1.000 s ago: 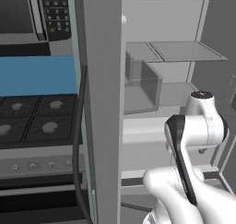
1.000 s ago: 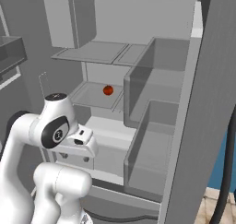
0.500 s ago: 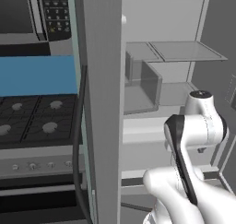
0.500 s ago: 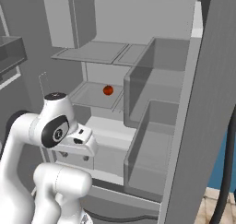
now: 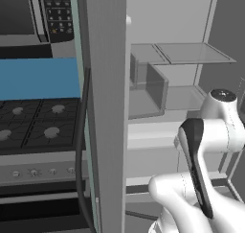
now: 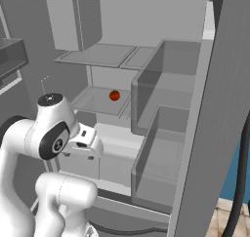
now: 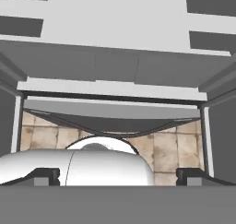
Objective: Place one tomato and one fish in each tupperware on the nearby counter, to pack two identical lunches.
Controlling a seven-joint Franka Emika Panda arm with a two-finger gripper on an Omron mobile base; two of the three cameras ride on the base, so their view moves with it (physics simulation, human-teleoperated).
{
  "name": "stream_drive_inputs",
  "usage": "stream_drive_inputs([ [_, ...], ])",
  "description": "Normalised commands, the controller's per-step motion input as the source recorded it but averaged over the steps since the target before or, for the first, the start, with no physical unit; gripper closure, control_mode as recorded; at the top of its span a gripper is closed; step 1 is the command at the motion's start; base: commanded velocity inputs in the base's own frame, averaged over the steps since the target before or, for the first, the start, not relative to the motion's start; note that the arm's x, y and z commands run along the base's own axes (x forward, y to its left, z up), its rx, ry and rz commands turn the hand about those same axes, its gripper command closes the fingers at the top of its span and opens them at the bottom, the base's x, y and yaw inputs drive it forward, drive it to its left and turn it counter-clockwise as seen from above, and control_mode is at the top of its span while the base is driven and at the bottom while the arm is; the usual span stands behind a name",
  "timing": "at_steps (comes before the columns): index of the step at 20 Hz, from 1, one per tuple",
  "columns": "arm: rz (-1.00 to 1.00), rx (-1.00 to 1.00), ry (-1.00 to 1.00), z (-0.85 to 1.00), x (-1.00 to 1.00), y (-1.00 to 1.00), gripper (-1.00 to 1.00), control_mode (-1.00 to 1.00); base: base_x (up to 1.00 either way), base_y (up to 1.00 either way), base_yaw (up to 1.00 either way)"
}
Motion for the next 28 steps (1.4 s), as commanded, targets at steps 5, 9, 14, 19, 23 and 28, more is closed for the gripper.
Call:
stream_drive_inputs([
  [5, 0.11, 0.0, -0.17, 0.32, 0.24, 0.0, -1.0, -1.0, 0.0, 0.0, 0.0],
  [9, 0.13, 0.0, -0.16, 0.07, 0.38, 0.04, -1.0, -1.0, 0.0, 0.0, 0.0],
  [14, 0.12, 0.0, -0.16, 0.0, 0.47, 0.15, -1.0, -1.0, 0.0, 0.0, 0.0],
  [19, 0.08, 0.0, -0.12, 0.0, 0.49, 0.13, -1.0, -1.0, 0.0, 0.0, 0.0],
  [23, 0.03, 0.0, -0.06, 0.0, 0.41, 0.09, -1.0, -1.0, 0.0, 0.0, 0.0],
  [28, 0.0, 0.0, 0.0, 0.0, 0.47, 0.03, -1.0, -1.0, 0.0, 0.0, 0.0],
])
